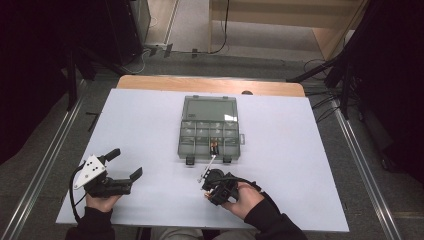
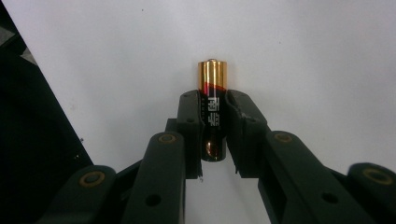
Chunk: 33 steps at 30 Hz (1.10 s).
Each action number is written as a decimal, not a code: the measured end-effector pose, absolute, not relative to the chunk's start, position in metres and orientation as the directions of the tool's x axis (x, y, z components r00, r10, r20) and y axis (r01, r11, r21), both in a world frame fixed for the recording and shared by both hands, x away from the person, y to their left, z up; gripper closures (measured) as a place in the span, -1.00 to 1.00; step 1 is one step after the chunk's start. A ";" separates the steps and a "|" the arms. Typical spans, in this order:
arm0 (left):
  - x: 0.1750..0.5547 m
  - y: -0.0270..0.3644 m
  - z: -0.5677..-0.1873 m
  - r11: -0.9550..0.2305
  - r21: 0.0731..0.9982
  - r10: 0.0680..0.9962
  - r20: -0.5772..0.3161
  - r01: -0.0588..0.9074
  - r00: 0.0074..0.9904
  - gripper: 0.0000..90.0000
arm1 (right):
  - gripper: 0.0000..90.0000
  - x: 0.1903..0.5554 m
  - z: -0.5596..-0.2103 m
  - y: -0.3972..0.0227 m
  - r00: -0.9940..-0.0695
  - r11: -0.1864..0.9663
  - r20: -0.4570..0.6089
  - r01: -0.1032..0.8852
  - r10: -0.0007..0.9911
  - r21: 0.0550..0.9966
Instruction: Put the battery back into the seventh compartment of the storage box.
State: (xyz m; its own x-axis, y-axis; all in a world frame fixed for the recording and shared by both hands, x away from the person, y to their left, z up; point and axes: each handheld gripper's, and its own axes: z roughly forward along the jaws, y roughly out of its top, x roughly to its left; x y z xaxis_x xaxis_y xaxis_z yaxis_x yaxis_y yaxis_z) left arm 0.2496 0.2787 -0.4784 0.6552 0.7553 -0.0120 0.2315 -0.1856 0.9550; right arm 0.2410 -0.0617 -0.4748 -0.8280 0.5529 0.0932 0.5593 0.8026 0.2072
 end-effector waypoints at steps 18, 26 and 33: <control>0.250 0.278 -0.479 -0.189 0.954 0.754 -0.011 0.233 0.657 -0.98 | 0.74 0.244 -0.463 -0.068 -0.804 0.758 0.105 0.589 0.586 0.279; 0.250 0.278 -0.479 -0.189 0.954 0.753 -0.010 0.231 0.658 -0.98 | 0.74 0.250 -0.452 -0.074 -0.778 0.707 0.138 0.618 0.613 0.342; 0.250 0.278 -0.479 -0.187 0.955 0.754 -0.011 0.231 0.657 -0.98 | 0.74 0.254 -0.447 -0.081 -0.749 0.659 0.149 0.645 0.645 0.386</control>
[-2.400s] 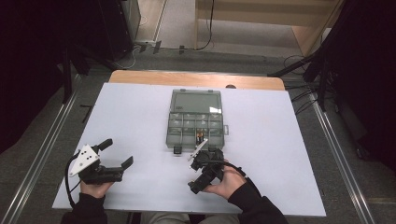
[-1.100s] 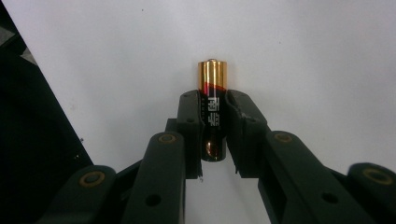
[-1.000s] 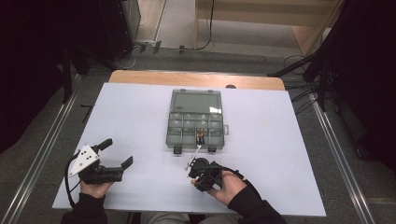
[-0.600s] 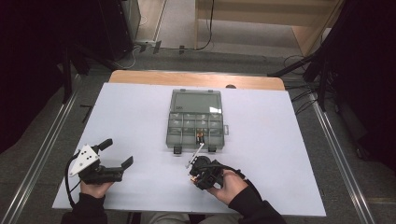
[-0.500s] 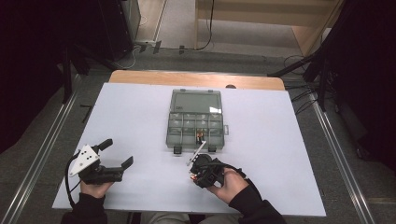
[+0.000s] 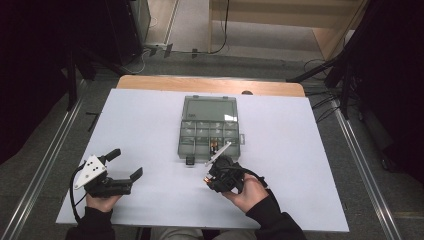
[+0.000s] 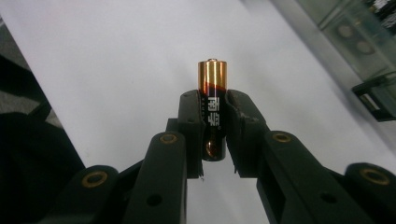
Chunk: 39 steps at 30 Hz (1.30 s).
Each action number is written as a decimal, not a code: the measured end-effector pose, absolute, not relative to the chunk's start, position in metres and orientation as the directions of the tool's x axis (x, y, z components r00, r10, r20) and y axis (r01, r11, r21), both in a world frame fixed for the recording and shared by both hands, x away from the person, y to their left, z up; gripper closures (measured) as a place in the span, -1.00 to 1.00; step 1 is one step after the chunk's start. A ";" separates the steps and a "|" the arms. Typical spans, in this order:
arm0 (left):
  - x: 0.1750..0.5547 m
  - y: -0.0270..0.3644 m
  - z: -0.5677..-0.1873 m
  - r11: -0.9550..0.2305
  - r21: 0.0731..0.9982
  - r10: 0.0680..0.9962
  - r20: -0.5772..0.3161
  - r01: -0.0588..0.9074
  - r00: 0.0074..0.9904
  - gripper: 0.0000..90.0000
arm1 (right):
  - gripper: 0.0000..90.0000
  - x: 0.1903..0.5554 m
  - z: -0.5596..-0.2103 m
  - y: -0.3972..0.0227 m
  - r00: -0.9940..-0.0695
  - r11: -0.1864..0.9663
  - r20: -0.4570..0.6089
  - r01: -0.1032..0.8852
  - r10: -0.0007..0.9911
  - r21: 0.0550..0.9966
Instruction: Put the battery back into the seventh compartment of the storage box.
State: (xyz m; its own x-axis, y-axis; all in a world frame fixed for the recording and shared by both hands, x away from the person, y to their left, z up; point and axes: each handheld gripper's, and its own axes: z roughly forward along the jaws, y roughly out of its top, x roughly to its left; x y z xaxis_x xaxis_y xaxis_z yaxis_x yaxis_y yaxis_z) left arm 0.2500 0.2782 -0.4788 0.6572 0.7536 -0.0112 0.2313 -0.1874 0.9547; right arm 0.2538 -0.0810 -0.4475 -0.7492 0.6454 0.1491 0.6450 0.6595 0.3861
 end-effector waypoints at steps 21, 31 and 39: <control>0.250 0.277 -0.479 -0.192 0.952 0.752 -0.014 0.239 0.660 -0.98 | 0.74 0.272 -0.441 -0.099 -0.670 0.508 0.234 0.706 0.704 0.493; 0.251 0.277 -0.480 -0.193 0.951 0.750 -0.016 0.241 0.661 -0.98 | 0.74 0.287 -0.444 -0.111 -0.585 0.370 0.297 0.754 0.755 0.543; 0.251 0.277 -0.480 -0.190 0.952 0.750 -0.017 0.241 0.661 -0.98 | 0.74 0.297 -0.445 -0.120 -0.513 0.257 0.361 0.785 0.779 0.564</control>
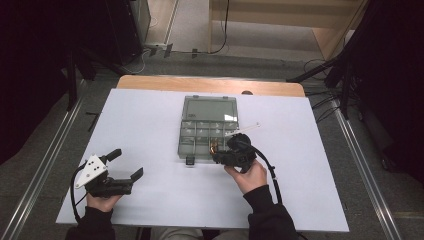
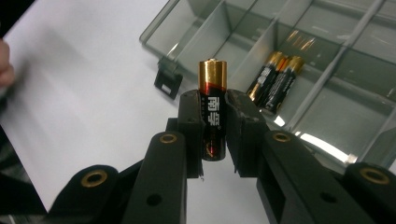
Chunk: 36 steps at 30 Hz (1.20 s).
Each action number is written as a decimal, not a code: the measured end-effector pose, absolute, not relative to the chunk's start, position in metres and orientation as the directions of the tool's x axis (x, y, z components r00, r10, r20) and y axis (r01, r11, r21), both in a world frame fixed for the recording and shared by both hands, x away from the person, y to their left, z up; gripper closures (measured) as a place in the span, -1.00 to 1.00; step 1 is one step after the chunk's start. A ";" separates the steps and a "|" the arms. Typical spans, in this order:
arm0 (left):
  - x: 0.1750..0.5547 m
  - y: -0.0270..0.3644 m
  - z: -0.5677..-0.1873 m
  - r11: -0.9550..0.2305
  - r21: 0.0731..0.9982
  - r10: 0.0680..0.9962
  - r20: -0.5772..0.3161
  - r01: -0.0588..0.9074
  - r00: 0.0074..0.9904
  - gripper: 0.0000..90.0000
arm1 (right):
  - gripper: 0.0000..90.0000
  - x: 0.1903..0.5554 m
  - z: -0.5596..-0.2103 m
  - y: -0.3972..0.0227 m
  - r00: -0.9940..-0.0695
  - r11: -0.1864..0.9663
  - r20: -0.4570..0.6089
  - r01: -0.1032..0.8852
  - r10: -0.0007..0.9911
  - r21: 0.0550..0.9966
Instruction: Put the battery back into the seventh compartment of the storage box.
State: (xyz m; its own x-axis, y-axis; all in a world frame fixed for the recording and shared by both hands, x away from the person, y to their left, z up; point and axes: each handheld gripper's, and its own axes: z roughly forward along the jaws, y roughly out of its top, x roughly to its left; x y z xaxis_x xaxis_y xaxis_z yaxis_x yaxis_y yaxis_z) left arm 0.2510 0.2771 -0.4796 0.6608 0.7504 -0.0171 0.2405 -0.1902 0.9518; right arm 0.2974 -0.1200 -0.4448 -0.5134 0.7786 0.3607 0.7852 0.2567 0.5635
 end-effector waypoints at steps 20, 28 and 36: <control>0.251 0.277 -0.479 -0.190 0.953 0.750 -0.014 0.236 0.661 -0.98 | 0.47 0.327 -0.460 -0.137 -0.290 -0.040 0.528 0.849 0.798 0.527; 0.251 0.277 -0.479 -0.190 0.953 0.750 -0.015 0.237 0.661 -0.98 | -0.53 0.324 -0.457 -0.138 -0.340 -0.021 0.482 0.800 0.807 0.600; 0.251 0.277 -0.479 -0.187 0.954 0.749 -0.015 0.234 0.662 -0.98 | -1.00 0.317 -0.456 -0.126 -0.468 0.111 0.321 0.688 0.824 0.717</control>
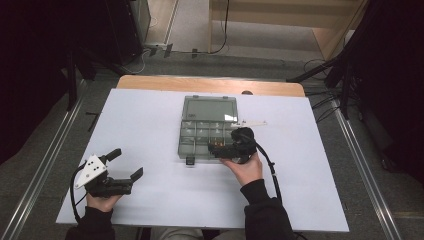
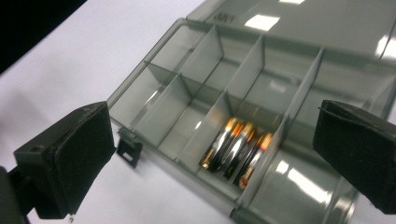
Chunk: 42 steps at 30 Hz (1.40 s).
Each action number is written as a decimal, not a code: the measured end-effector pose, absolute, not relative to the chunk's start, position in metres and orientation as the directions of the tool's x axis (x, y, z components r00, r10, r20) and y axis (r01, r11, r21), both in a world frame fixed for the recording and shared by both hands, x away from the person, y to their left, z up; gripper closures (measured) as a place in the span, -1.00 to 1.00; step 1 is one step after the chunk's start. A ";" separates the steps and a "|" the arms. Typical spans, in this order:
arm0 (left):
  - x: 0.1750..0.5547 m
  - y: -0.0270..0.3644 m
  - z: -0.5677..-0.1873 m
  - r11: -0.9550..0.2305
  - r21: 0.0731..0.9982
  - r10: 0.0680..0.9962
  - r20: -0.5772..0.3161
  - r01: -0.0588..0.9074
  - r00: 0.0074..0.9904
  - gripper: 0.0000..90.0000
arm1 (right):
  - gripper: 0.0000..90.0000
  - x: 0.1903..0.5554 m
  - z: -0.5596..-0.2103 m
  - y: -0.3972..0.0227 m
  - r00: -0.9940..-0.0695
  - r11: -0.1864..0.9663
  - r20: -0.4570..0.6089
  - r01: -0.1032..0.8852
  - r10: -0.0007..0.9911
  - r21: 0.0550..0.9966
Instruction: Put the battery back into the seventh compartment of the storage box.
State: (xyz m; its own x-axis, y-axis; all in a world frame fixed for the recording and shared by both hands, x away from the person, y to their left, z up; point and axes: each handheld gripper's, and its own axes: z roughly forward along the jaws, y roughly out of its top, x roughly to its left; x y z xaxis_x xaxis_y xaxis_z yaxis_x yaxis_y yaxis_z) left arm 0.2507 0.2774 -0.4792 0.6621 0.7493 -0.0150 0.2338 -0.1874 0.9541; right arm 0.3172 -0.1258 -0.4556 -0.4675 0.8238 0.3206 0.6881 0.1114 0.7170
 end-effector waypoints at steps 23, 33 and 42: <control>0.250 0.277 -0.480 -0.194 0.953 0.747 -0.010 0.232 0.665 -0.98 | -1.00 0.296 -0.457 -0.151 -0.550 0.270 0.116 0.571 0.827 0.776; 0.251 0.276 -0.480 -0.198 0.952 0.747 -0.008 0.234 0.665 -0.98 | -1.00 0.282 -0.464 -0.185 -0.537 0.291 0.096 0.589 0.838 0.754; 0.252 0.275 -0.481 -0.197 0.952 0.745 -0.011 0.235 0.667 -0.98 | -1.00 0.265 -0.478 -0.221 -0.499 0.261 0.093 0.592 0.861 0.763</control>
State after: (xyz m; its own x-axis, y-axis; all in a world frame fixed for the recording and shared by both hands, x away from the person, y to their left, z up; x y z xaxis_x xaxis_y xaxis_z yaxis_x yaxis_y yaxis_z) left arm 0.2520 0.2746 -0.4809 0.6671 0.7449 -0.0106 0.2352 -0.1970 0.9518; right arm 0.2653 -0.2208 -0.4778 -0.4992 0.8615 0.0928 0.5916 0.2606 0.7630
